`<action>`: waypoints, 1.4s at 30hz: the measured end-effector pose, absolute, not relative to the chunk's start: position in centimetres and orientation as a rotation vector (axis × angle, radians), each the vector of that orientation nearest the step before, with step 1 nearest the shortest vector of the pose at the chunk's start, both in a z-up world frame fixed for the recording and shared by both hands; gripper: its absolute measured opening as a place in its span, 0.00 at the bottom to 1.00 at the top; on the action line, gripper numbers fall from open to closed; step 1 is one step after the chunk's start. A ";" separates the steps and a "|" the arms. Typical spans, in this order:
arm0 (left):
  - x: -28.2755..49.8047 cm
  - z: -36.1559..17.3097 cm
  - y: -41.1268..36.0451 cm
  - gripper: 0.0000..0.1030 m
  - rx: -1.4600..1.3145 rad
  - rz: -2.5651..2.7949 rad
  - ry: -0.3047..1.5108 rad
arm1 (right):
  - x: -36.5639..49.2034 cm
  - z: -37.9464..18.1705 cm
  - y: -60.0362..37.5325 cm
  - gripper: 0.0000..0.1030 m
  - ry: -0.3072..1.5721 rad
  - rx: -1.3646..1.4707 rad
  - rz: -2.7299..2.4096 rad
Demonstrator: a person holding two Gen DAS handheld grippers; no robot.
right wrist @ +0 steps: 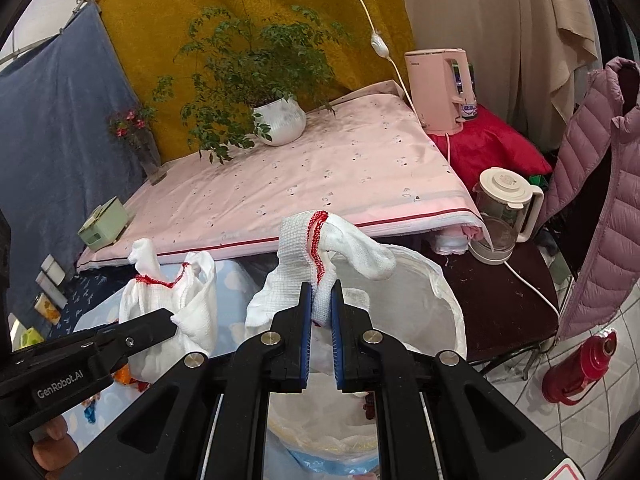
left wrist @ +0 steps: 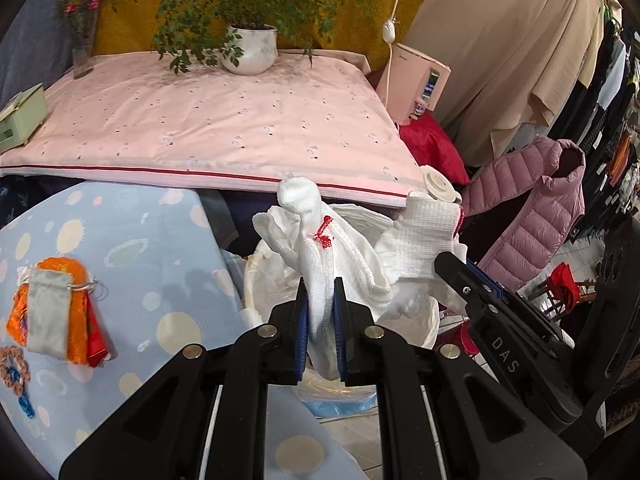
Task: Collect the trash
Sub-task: 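Carry both socks over the trash bin and open both grippers, then grasp the blue ribbon with the left gripper while the right gripper grasps the brown scrunchie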
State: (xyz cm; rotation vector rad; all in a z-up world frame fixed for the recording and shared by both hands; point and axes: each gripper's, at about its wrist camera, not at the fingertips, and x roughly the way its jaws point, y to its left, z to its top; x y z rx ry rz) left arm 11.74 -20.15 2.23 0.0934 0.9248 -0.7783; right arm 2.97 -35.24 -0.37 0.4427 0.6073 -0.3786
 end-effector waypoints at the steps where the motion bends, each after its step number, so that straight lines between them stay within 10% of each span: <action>1: 11.9 2.0 -20.5 0.10 0.096 -0.782 0.929 | 3.0 -0.5 -35.4 0.08 0.610 0.446 -0.382; 7: 12.6 0.9 -21.9 0.13 0.103 -0.786 0.949 | 3.6 -1.7 -36.3 0.14 0.630 0.463 -0.400; 9: 12.8 0.8 -22.0 0.40 0.101 -0.773 0.946 | 3.6 -1.9 -36.5 0.21 0.628 0.468 -0.413; 11: 12.8 0.8 -21.8 0.47 0.102 -0.755 0.926 | 3.6 -2.0 -36.6 0.34 0.621 0.473 -0.424; 42: 15.0 -0.2 -6.8 0.61 -0.068 -0.456 0.952 | 5.8 -0.3 -26.6 0.49 0.655 0.368 -0.251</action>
